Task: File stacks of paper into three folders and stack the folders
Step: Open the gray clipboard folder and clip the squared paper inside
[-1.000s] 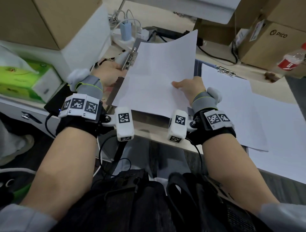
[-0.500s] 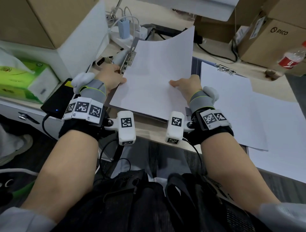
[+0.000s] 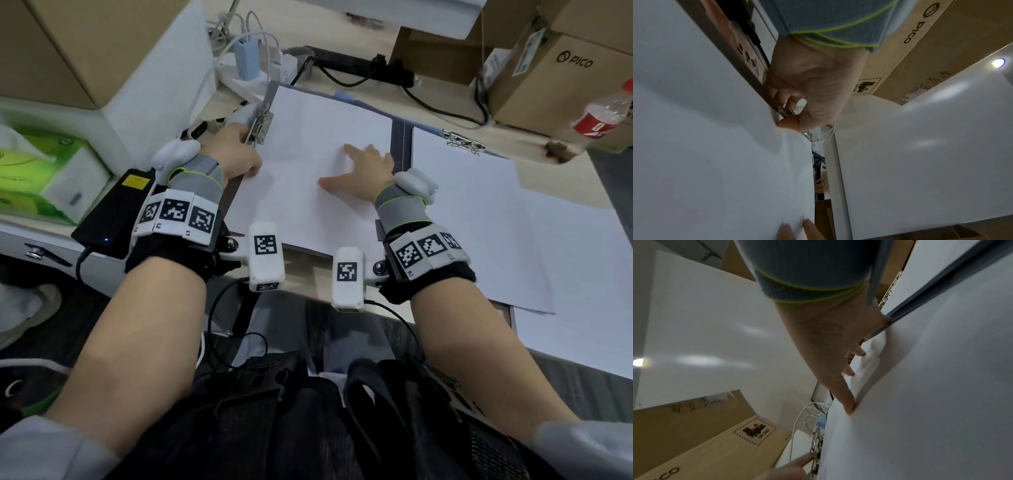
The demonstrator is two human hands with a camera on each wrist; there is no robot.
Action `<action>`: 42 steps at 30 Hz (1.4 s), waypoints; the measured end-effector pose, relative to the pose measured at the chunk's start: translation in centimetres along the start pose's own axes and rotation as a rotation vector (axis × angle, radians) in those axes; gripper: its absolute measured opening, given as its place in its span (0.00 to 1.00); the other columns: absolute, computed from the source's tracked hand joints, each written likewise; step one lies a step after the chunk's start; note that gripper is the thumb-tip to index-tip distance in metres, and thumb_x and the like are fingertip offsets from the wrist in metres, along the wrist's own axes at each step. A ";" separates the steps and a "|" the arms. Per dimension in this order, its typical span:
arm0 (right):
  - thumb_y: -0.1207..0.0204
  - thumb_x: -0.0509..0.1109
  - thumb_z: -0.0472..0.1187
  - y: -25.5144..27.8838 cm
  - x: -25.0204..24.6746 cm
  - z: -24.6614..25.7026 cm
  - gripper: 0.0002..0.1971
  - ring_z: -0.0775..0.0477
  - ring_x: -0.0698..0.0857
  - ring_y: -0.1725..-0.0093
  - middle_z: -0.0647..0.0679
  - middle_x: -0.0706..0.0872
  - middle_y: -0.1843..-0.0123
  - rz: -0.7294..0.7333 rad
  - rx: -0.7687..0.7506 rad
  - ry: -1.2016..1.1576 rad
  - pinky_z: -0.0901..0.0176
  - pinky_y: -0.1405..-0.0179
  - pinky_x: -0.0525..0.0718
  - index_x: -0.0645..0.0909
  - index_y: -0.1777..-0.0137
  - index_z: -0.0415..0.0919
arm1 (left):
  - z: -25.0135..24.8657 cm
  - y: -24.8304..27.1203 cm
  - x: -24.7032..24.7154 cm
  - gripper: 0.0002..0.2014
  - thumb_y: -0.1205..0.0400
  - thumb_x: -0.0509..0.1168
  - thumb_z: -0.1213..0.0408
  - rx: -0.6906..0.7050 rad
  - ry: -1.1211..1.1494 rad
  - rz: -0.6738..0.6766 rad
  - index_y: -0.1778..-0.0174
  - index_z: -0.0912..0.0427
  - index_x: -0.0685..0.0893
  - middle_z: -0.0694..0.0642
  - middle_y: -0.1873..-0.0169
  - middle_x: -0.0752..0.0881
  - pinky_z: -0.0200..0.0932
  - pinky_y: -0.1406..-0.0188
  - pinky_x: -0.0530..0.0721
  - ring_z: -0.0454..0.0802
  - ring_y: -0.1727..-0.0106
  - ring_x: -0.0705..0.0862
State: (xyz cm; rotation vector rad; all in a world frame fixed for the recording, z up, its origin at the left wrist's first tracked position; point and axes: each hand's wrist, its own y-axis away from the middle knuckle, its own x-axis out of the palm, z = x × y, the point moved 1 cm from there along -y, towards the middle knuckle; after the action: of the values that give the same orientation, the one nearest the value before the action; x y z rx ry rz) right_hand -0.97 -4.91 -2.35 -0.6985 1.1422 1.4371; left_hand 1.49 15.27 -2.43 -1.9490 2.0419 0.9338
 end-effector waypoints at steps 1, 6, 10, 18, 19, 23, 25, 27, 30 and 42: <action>0.29 0.70 0.61 -0.1 0.2 0.2 0.43 0.31 0.48 0.17 0.39 0.52 0.16 0.026 0.005 -0.024 0.42 0.18 0.50 0.54 0.18 0.52 | -0.4 0.2 0.0 0.35 0.37 0.64 0.78 0.007 0.009 0.005 0.29 0.63 0.73 0.66 0.43 0.81 0.46 0.58 0.77 0.59 0.50 0.78; 0.32 0.73 0.62 0.1 0.6 0.2 0.50 0.29 0.34 0.18 0.45 0.34 0.15 0.111 0.020 -0.111 0.33 0.19 0.47 0.45 0.17 0.60 | -2.3 -0.6 0.2 0.25 0.19 0.62 0.74 0.074 0.066 -0.015 0.25 0.57 0.70 0.49 0.55 0.74 0.28 0.70 0.80 0.41 0.60 0.74; 0.33 0.74 0.63 0.1 1.1 0.3 0.52 0.29 0.28 0.20 0.48 0.29 0.16 0.125 0.011 -0.139 0.31 0.21 0.44 0.42 0.17 0.62 | -2.6 -1.1 0.5 0.17 0.16 0.62 0.60 0.032 0.191 -0.029 0.33 0.59 0.78 0.48 0.60 0.79 0.36 0.60 0.79 0.48 0.56 0.80; 0.34 0.75 0.63 -0.1 2.2 -0.3 0.53 0.33 0.23 0.21 0.51 0.25 0.17 0.130 -0.008 -0.240 0.32 0.20 0.42 0.41 0.18 0.65 | -1.6 -3.1 0.5 0.15 0.20 0.57 0.43 -0.007 0.394 -0.038 0.57 0.50 0.81 0.52 0.57 0.83 0.46 0.52 0.76 0.52 0.53 0.80; 0.34 0.75 0.63 0.0 2.2 -0.3 0.53 0.33 0.24 0.21 0.52 0.25 0.17 0.130 -0.007 -0.238 0.32 0.19 0.42 0.41 0.18 0.65 | -1.6 -2.9 0.3 0.17 0.21 0.58 0.42 -0.008 0.475 -0.065 0.64 0.50 0.81 0.51 0.61 0.85 0.46 0.55 0.77 0.52 0.59 0.81; 0.34 0.75 0.62 0.2 2.4 0.0 0.52 0.34 0.24 0.20 0.52 0.26 0.17 0.121 -0.013 -0.263 0.32 0.20 0.42 0.42 0.18 0.66 | -0.7 -2.0 -0.4 0.18 0.20 0.59 0.46 -0.037 0.661 -0.090 0.72 0.53 0.76 0.46 0.80 0.80 0.37 0.72 0.72 0.46 0.76 0.75; 0.34 0.75 0.62 0.2 2.4 0.0 0.52 0.34 0.24 0.20 0.53 0.26 0.17 0.119 -0.012 -0.272 0.31 0.20 0.42 0.42 0.18 0.66 | -0.4 -1.4 -0.4 0.10 0.27 0.64 0.55 -0.030 0.644 -0.073 0.73 0.54 0.78 0.47 0.79 0.80 0.38 0.73 0.69 0.46 0.76 0.74; 0.34 0.75 0.62 0.2 2.4 -0.1 0.52 0.34 0.24 0.21 0.53 0.26 0.17 0.118 -0.008 -0.288 0.30 0.19 0.41 0.42 0.18 0.66 | 0.3 -1.5 -0.3 0.06 0.32 0.63 0.61 -0.030 0.684 -0.085 0.74 0.54 0.81 0.50 0.72 0.80 0.40 0.73 0.68 0.48 0.74 0.74; 0.34 0.76 0.61 0.1 2.4 0.0 0.52 0.34 0.23 0.21 0.52 0.27 0.17 0.117 -0.009 -0.310 0.31 0.19 0.41 0.42 0.18 0.65 | 1.2 -1.4 -0.2 0.13 0.20 0.57 0.64 -0.044 0.687 -0.088 0.71 0.51 0.77 0.45 0.77 0.78 0.36 0.75 0.68 0.43 0.77 0.72; 0.33 0.75 0.61 0.3 2.7 0.2 0.51 0.35 0.23 0.21 0.53 0.28 0.17 0.094 -0.002 -0.307 0.34 0.20 0.42 0.43 0.18 0.65 | 3.3 -0.1 -0.5 0.06 0.19 0.66 0.59 -0.060 0.692 0.104 0.52 0.54 0.86 0.47 0.70 0.89 0.38 0.60 0.86 0.44 0.67 0.86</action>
State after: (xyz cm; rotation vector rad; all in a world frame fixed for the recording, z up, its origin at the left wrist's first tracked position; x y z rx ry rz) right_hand -1.77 -3.60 -4.64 -0.4115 0.9435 1.5629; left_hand 0.68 17.43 -4.79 -2.4623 2.4923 0.3469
